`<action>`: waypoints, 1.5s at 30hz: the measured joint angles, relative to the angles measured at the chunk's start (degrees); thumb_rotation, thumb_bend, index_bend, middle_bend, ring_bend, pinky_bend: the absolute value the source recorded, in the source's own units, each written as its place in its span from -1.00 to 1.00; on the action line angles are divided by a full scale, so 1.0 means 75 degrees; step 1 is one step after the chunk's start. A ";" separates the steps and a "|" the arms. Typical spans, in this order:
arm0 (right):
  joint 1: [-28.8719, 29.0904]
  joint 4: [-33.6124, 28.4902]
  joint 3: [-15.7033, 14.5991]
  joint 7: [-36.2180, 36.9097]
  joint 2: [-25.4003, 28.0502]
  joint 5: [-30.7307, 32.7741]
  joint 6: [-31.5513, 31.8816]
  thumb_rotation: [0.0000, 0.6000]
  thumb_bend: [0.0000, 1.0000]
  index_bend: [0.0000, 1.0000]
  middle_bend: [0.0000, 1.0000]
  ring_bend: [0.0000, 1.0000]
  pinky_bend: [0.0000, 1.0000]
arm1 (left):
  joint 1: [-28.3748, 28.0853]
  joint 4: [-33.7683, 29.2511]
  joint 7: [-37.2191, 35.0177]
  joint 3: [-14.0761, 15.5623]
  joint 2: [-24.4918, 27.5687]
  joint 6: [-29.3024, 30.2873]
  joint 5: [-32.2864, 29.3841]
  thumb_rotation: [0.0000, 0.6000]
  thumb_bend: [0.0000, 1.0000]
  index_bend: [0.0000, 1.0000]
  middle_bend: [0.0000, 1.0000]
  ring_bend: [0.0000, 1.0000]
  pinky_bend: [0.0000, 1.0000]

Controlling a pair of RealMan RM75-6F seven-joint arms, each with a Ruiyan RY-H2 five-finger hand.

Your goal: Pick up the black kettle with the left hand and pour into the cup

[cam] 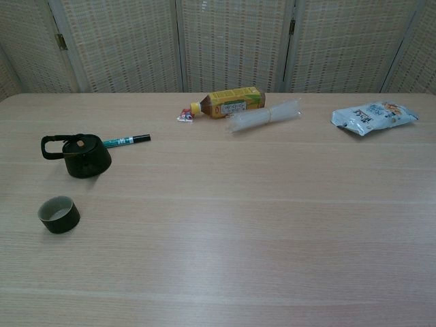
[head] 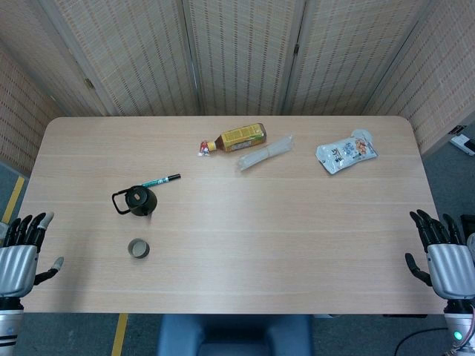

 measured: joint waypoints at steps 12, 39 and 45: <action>-0.0035 0.0061 -0.0015 0.0134 0.0016 0.0006 -0.0012 1.00 -0.22 -0.87 -0.72 -0.64 -0.95 | -0.0050 -0.0026 0.0074 -0.0019 -0.0045 -0.0013 0.0001 1.00 -0.35 -0.81 -0.78 -0.84 -1.00; -0.0128 0.0151 -0.0016 0.0403 0.0075 -0.0289 0.0268 1.00 -0.22 -0.87 -0.65 -0.57 -0.94 | -0.0941 0.0019 -0.0454 -0.0340 0.0176 -0.1370 -0.0316 1.00 -0.36 -0.78 -0.71 -0.75 -1.00; -0.0150 0.0042 -0.0020 0.0387 0.0218 -0.0351 0.0314 1.00 -0.22 -0.87 -0.65 -0.57 -0.93 | -0.1521 0.0275 -0.0640 -0.0537 0.0178 -0.2304 -0.0690 1.00 -0.44 -0.73 -0.66 -0.71 -1.00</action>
